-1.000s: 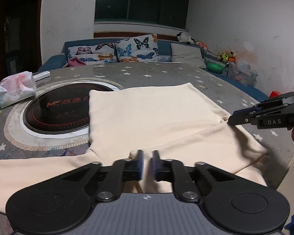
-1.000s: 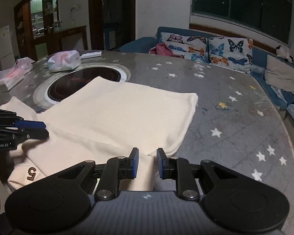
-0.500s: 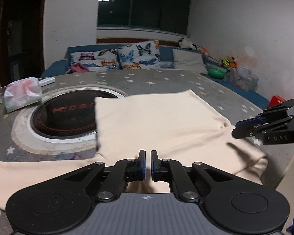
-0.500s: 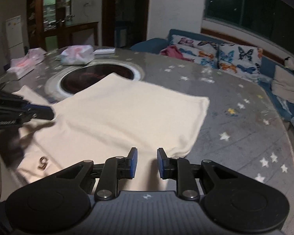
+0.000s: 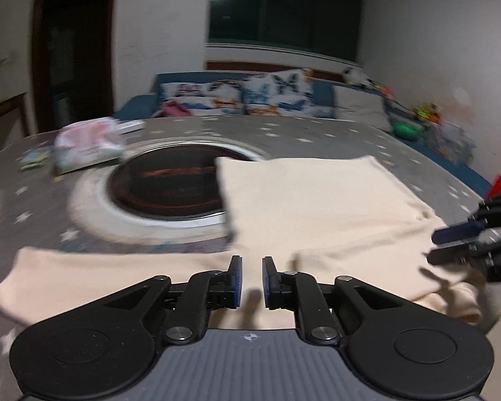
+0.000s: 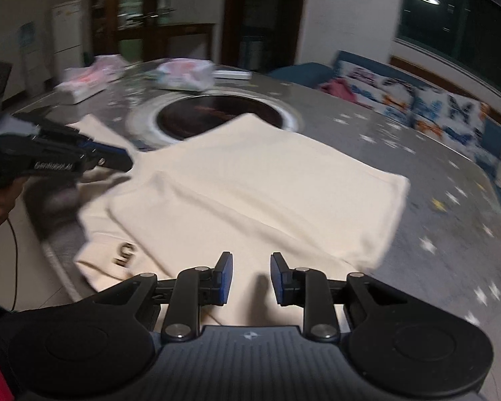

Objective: Fold clothes

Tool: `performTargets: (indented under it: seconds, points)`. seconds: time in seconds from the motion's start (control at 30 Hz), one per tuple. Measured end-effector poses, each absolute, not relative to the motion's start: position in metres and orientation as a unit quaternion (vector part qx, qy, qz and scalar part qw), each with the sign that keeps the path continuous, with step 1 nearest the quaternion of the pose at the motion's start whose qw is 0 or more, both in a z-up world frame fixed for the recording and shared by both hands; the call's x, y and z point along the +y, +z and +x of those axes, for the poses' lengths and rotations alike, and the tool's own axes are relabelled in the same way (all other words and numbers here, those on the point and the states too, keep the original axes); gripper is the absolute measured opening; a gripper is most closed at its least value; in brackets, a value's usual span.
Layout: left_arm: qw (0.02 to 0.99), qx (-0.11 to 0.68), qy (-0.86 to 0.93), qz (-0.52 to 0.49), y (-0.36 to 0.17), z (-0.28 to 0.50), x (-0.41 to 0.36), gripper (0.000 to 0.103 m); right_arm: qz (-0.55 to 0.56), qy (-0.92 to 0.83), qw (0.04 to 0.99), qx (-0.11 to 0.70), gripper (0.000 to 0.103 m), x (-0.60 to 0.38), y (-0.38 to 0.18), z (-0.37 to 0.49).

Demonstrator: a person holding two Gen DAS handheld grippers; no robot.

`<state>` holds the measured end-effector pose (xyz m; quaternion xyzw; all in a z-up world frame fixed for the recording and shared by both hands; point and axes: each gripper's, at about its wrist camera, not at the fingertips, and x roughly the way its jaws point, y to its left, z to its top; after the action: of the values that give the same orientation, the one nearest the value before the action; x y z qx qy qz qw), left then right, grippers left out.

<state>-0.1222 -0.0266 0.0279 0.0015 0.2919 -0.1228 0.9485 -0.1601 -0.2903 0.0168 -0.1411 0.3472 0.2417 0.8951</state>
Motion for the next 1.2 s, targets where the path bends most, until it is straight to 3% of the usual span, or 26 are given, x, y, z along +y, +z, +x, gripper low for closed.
performTargets:
  seconds: [0.13, 0.5, 0.7, 0.8, 0.87, 0.93, 1.2]
  points:
    - [0.954, 0.293, -0.051, -0.032, 0.031, -0.128, 0.009, 0.032, -0.164, 0.285, 0.881, 0.34, 0.024, -0.261, 0.018, -0.152]
    - [0.945, 0.285, 0.121, -0.107, 0.029, -0.139, 0.096, 0.046, -0.169, 0.348, 0.854, 0.346, 0.024, -0.201, 0.001, -0.116]
    - [0.934, 0.296, 0.152, -0.132, 0.019, -0.127, 0.116, 0.047, -0.165, 0.341, 0.86, 0.341, 0.023, -0.204, 0.009, -0.119]
    - [0.931, 0.297, 0.151, -0.147, 0.014, -0.12, 0.121, 0.038, -0.164, 0.336, 0.866, 0.333, 0.023, -0.21, 0.016, -0.124]
    - [0.931, 0.293, 0.152, -0.152, 0.013, -0.117, 0.123, 0.015, -0.163, 0.33, 0.87, 0.328, 0.023, -0.214, 0.02, -0.127]
    - [0.931, 0.29, 0.155, -0.157, 0.012, -0.115, 0.124, 0.007, -0.157, 0.323, 0.876, 0.322, 0.023, -0.22, 0.025, -0.129]
    - [0.958, 0.222, 0.024, -0.178, 0.069, -0.127, 0.075, 0.004, -0.123, 0.276, 0.902, 0.308, 0.024, -0.26, 0.038, -0.143]
